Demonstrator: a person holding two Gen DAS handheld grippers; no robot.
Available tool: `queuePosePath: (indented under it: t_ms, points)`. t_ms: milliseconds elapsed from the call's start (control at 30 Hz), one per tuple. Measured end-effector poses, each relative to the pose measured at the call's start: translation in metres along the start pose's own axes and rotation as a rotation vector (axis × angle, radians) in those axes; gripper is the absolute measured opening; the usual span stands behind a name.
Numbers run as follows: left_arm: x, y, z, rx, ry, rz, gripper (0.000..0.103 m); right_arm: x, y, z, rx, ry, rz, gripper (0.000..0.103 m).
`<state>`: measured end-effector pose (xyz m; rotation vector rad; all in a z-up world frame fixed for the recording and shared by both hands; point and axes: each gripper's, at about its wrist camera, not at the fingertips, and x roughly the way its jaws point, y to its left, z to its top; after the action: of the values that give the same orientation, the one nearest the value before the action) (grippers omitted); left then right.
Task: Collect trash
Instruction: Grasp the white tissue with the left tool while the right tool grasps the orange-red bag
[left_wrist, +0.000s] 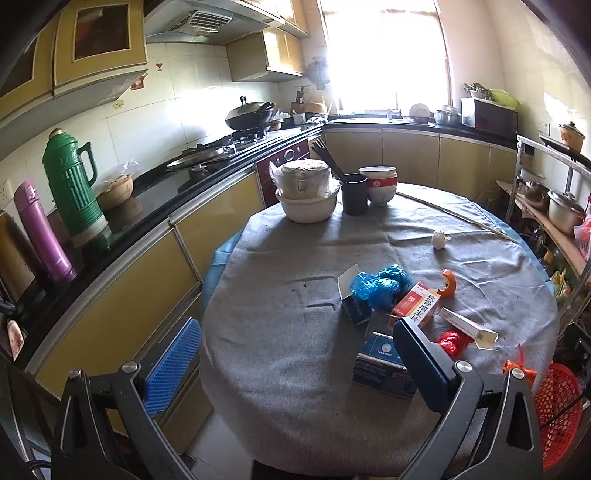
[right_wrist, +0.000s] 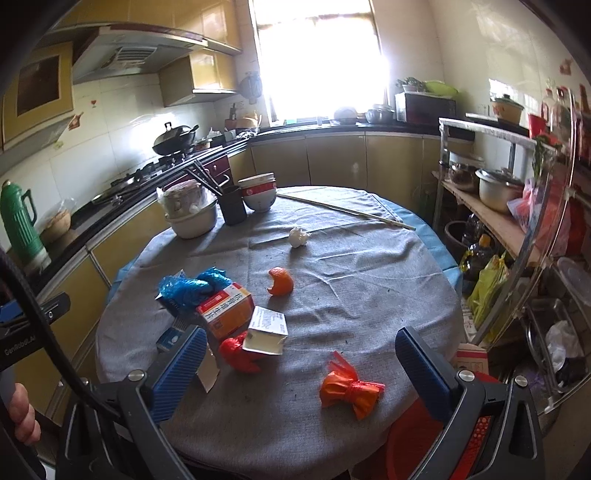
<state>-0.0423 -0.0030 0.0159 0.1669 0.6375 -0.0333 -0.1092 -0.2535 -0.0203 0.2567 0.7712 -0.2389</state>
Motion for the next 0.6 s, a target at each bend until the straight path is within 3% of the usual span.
queuePosePath:
  t_ms: [300, 400, 467, 600]
  points:
    - [0.056, -0.034, 0.033, 0.085, 0.091, -0.126, 0.103, 0.056, -0.063, -0.001, 0.160, 0.087, 0.079, 0.101]
    - [0.090, -0.050, 0.050, 0.102, 0.150, -0.166, 0.103, 0.088, -0.078, 0.001, 0.186, 0.140, 0.106, 0.091]
    - [0.113, -0.062, 0.061, 0.122, 0.182, -0.170, 0.103, 0.106, -0.090, 0.001, 0.224, 0.184, 0.125, 0.078]
    - [0.160, -0.100, 0.082, 0.188, 0.251, -0.192, 0.103, 0.128, -0.109, -0.015, 0.251, 0.292, 0.198, 0.078]
